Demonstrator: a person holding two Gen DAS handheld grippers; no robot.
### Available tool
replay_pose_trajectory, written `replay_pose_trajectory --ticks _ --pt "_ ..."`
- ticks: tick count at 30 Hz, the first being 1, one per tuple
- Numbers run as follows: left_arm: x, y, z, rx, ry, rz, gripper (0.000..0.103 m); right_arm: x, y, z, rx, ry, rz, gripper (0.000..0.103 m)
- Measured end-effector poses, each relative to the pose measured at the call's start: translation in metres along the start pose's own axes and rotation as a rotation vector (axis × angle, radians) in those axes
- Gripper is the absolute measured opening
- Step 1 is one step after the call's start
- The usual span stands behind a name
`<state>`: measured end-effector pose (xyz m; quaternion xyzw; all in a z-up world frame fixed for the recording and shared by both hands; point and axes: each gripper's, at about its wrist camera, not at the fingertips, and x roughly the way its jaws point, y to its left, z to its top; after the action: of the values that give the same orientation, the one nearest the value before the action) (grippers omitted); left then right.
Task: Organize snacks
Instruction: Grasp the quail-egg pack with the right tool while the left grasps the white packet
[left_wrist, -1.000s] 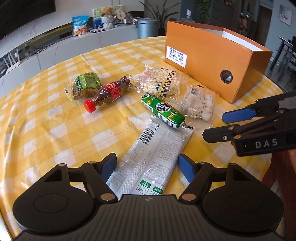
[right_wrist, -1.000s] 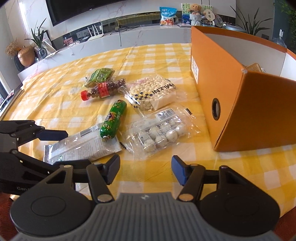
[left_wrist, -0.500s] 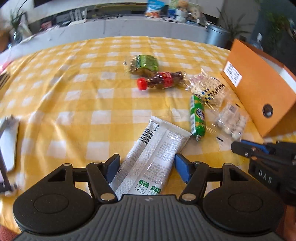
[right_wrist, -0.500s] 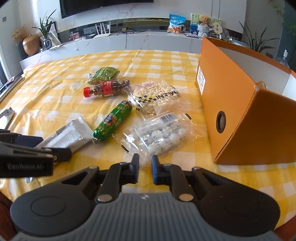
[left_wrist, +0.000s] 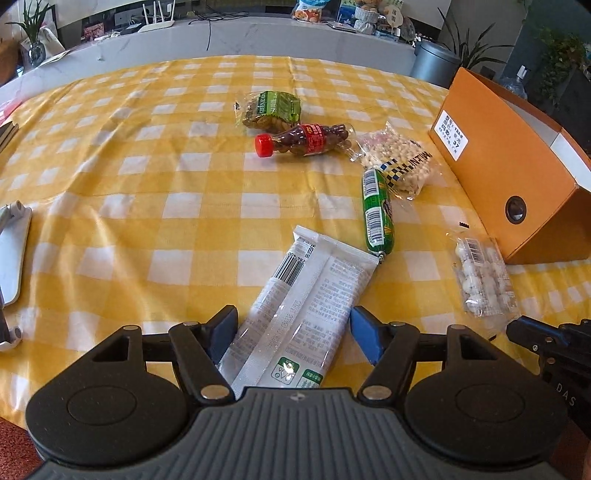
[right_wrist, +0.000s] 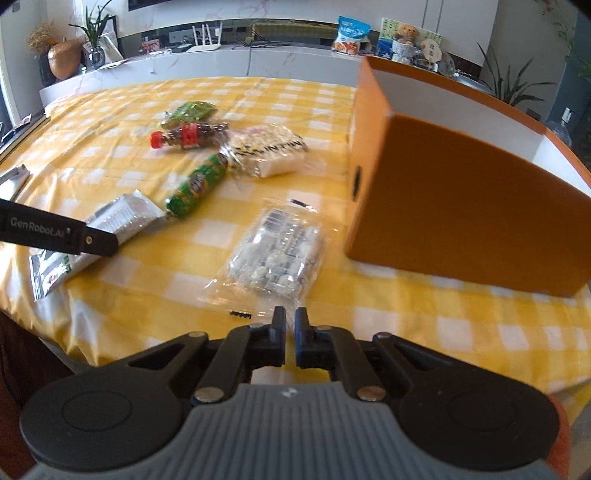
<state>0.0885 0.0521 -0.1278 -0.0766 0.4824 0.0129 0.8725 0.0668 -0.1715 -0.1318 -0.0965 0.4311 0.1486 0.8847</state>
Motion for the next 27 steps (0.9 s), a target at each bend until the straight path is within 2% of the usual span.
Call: replay_pose_trajectory --ticks 4,6,7,8,10,11,16,22,24,27 --pt "-0.001 -0.001 -0.001 0.044 0.002 -0.01 0.084 -0.002 -0.009 0.002 0.051 0.025 0.013 0.009" --pt "-0.002 -0.001 -0.002 0.061 -0.001 -0.024 0.087 -0.006 -0.01 0.004 0.076 0.017 0.035 0.03" --pt "-0.003 -0.001 -0.003 0.066 -0.007 -0.03 0.089 -0.008 -0.01 0.006 0.087 0.005 0.041 0.049" --pt "-0.003 -0.002 -0.004 0.072 -0.012 -0.036 0.09 -0.011 -0.009 0.008 0.098 -0.016 0.046 0.057" --pt "-0.002 -0.004 -0.005 0.089 -0.019 -0.038 0.09 -0.011 -0.007 0.011 0.111 -0.04 0.055 0.061" --pt "-0.001 -0.005 -0.006 0.098 -0.024 -0.034 0.09 -0.007 -0.006 0.015 0.126 -0.038 0.052 0.069" --pt "0.002 -0.01 -0.007 0.128 -0.065 -0.014 0.09 0.018 -0.004 0.027 0.217 0.019 0.031 0.081" --pt "0.007 -0.02 -0.014 0.218 -0.11 0.004 0.092 0.034 0.002 0.032 0.228 0.029 -0.001 0.081" --pt "0.007 -0.018 -0.016 0.215 -0.12 -0.003 0.092 0.035 0.005 0.032 0.203 0.023 -0.015 0.081" --pt "0.006 -0.016 -0.017 0.218 -0.127 -0.012 0.087 0.036 0.011 0.028 0.159 0.006 -0.041 0.079"
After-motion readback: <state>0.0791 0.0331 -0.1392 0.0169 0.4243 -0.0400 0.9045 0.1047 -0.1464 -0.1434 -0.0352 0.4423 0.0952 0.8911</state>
